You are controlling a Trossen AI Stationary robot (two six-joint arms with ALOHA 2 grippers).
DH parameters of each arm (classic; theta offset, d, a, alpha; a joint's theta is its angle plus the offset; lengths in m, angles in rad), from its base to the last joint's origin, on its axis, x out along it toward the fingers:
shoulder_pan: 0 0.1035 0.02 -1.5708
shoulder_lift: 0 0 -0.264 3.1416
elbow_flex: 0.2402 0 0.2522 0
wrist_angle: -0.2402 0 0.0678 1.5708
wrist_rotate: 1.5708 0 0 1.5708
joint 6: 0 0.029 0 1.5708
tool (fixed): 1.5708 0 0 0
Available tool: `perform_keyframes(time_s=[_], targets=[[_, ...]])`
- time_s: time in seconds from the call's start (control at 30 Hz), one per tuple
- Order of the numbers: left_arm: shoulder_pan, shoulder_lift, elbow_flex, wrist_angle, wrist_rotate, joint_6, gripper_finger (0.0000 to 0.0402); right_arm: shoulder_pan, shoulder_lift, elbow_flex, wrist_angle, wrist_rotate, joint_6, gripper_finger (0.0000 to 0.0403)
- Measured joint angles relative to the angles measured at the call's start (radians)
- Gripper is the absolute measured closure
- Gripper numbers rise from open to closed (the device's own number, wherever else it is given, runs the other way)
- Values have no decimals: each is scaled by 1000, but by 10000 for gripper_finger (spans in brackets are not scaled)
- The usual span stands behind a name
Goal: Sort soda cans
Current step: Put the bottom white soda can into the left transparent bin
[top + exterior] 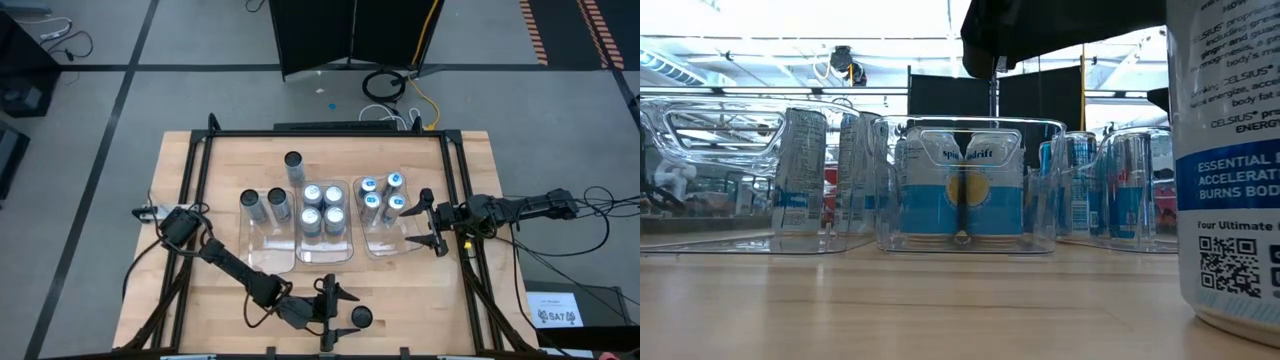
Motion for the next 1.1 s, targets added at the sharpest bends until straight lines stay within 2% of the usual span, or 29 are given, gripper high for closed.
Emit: perform_keyframes(time_s=[0.23,0.37,1.1], targets=[[0,0,0,0,0,0,96,0,0,0,0,0,0,85],[0,0,0,0,-1,1,116,0,0,0,0,0,0,85],[0,0,7,62,-2,1,123,0,0,0,0,0,0,85]])
